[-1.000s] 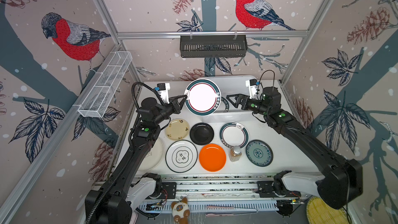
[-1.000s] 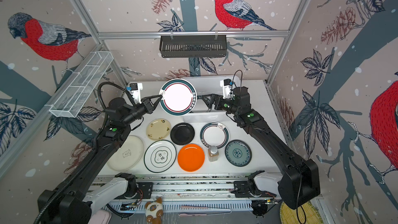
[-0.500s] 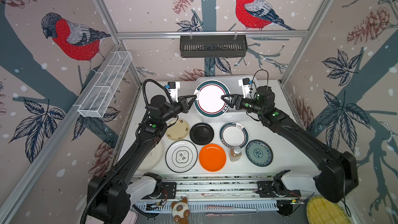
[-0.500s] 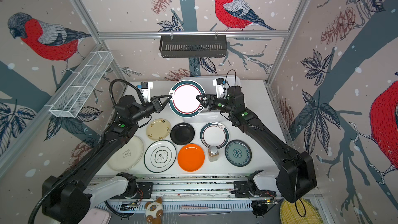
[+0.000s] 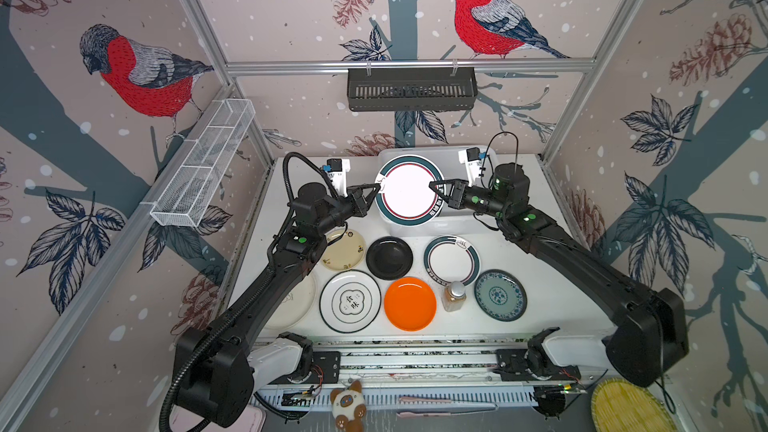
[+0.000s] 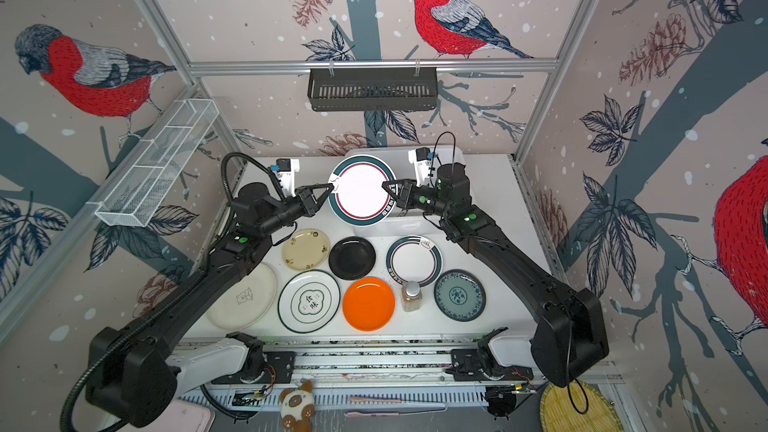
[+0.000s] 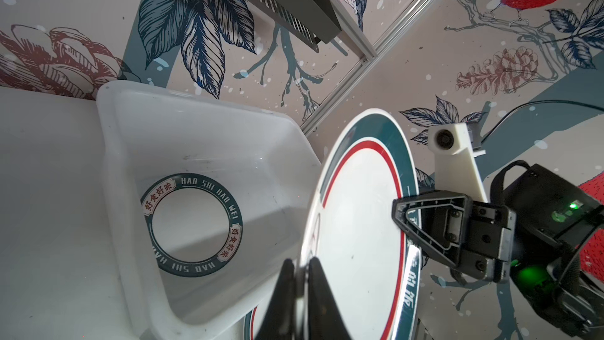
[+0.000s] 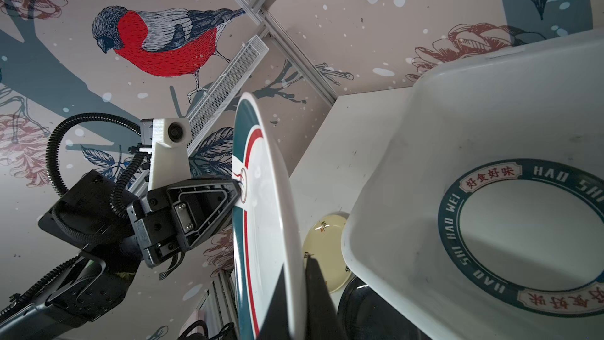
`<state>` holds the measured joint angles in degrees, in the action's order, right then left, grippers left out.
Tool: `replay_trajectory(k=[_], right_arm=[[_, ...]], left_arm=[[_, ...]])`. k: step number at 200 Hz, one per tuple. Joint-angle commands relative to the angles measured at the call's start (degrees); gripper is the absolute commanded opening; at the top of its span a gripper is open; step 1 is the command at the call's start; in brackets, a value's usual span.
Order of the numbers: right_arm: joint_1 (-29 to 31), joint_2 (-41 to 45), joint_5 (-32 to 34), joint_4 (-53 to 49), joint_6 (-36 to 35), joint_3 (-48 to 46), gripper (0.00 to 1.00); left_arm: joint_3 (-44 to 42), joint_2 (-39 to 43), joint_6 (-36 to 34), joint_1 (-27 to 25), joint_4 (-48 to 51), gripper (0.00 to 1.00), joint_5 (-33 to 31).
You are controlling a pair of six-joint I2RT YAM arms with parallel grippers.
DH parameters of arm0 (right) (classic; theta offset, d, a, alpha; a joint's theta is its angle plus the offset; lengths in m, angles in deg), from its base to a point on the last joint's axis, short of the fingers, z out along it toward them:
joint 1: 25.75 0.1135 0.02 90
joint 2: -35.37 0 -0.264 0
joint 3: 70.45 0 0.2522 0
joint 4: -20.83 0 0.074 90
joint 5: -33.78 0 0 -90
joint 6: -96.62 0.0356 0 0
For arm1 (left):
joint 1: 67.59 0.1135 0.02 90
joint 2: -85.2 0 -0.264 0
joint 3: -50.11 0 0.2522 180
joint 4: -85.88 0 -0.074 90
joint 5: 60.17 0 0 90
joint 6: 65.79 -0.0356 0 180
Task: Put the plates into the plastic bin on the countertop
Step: 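Close the right gripper on the plate rim while the left gripper holds it, then open the left gripper and draw it back while the right holds the plate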
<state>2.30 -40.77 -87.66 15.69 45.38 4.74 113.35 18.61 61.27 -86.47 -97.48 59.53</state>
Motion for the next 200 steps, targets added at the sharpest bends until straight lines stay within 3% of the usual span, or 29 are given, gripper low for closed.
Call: replay_trajectory(k=[1,27,57,91,135,200], right_arm=[[-0.19,0.50,3.48,-0.01,-0.40,0.18,0.00],[-0.15,0.62,4.67,-0.23,-0.18,0.49,0.00],[-0.43,0.61,6.53,-2.25,-0.48,1.79,0.00],[-1.91,0.82,9.66,-5.16,-1.41,3.06,0.00],[-8.27,-1.00,10.27,-2.79,-0.54,2.75,0.00],[-11.45,-12.09,12.11,-9.76,-4.78,9.12,0.00]], left_arm=[[0.01,0.33,-1.89,-0.13,-3.05,0.46,-0.26],[-0.12,0.71,-2.55,-0.14,-3.08,0.77,-0.44],[-0.95,2.04,-3.64,-0.12,-2.92,0.97,-2.53],[-1.09,3.52,-5.26,-0.19,-0.50,0.98,-5.33],[-2.33,5.71,-5.77,-0.11,1.48,0.98,-7.33],[-2.54,8.48,-8.14,-0.18,6.69,0.98,-10.28]])
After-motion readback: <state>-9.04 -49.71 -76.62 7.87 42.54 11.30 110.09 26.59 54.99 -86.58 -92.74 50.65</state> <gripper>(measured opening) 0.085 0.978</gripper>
